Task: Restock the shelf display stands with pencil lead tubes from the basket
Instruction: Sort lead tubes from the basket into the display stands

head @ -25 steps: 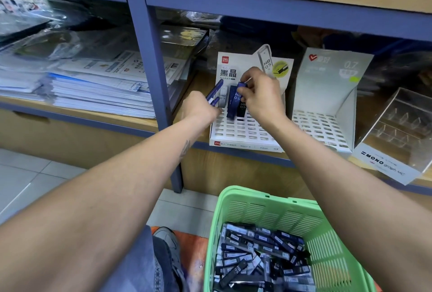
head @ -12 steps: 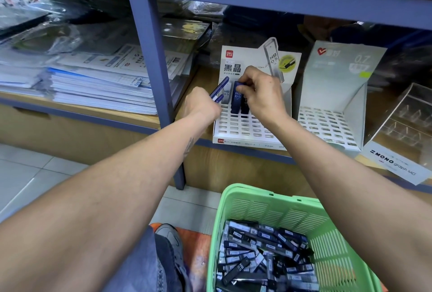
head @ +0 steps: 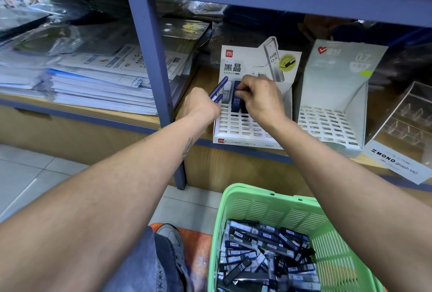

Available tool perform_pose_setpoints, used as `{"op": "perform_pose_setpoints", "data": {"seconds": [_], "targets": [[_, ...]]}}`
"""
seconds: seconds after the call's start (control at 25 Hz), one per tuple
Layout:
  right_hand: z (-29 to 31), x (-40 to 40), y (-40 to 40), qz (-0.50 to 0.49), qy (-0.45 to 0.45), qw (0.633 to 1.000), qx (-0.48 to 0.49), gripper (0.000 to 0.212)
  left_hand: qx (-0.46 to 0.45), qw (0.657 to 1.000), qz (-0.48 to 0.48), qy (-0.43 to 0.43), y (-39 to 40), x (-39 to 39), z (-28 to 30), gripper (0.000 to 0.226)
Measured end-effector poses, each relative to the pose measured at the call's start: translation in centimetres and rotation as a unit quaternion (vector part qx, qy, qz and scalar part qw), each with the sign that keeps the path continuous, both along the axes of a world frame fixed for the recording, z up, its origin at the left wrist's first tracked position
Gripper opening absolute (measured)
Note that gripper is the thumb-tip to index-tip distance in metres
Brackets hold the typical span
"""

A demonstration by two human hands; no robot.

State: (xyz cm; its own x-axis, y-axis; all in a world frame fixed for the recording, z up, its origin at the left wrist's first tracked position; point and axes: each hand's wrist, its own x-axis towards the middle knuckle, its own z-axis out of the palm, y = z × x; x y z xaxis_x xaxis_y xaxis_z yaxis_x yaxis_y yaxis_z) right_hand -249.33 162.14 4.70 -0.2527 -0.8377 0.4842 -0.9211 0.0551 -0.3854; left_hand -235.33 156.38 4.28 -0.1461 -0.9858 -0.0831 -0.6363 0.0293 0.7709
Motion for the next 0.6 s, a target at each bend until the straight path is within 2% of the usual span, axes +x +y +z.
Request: {"op": "perform_pose_setpoints", "data": {"seconds": [0.12, 0.24, 0.32, 0.4, 0.48, 0.52, 0.6], "targets": [[0.3, 0.2, 0.1, -0.017, 0.082, 0.996, -0.033, 0.012, 0.004, 1.0, -0.004, -0.001, 0.0, 0.1, 0.0, 0.026], [0.7, 0.6, 0.6, -0.018, 0.089, 0.996, -0.013, 0.018, 0.014, 1.0, -0.007, 0.006, 0.1, 0.5, 0.5, 0.031], [1.1, 0.9, 1.1, -0.016, 0.01, 0.999, -0.026, 0.022, 0.045, 0.997, -0.031, 0.063, 0.4, 1.0, 1.5, 0.031], [2.0, 1.3, 1.4, -0.011, -0.146, 0.989, -0.018, 0.025, 0.138, 0.976, -0.087, 0.144, 0.9, 1.6, 3.0, 0.021], [2.9, 1.7, 1.8, 0.029, -0.329, 0.944, 0.019, 0.022, 0.254, 0.926, -0.162, 0.23, 1.5, 2.2, 4.2, 0.006], [3.3, 1.9, 2.1, 0.055, -0.391, 0.918, 0.034, 0.019, 0.293, 0.899, -0.191, 0.263, 1.8, 2.5, 4.7, 0.002], [3.8, 1.9, 2.8, 0.077, -0.435, 0.896, 0.046, 0.015, 0.315, 0.876, -0.225, 0.287, 2.1, 3.1, 4.9, 0.009]]}}
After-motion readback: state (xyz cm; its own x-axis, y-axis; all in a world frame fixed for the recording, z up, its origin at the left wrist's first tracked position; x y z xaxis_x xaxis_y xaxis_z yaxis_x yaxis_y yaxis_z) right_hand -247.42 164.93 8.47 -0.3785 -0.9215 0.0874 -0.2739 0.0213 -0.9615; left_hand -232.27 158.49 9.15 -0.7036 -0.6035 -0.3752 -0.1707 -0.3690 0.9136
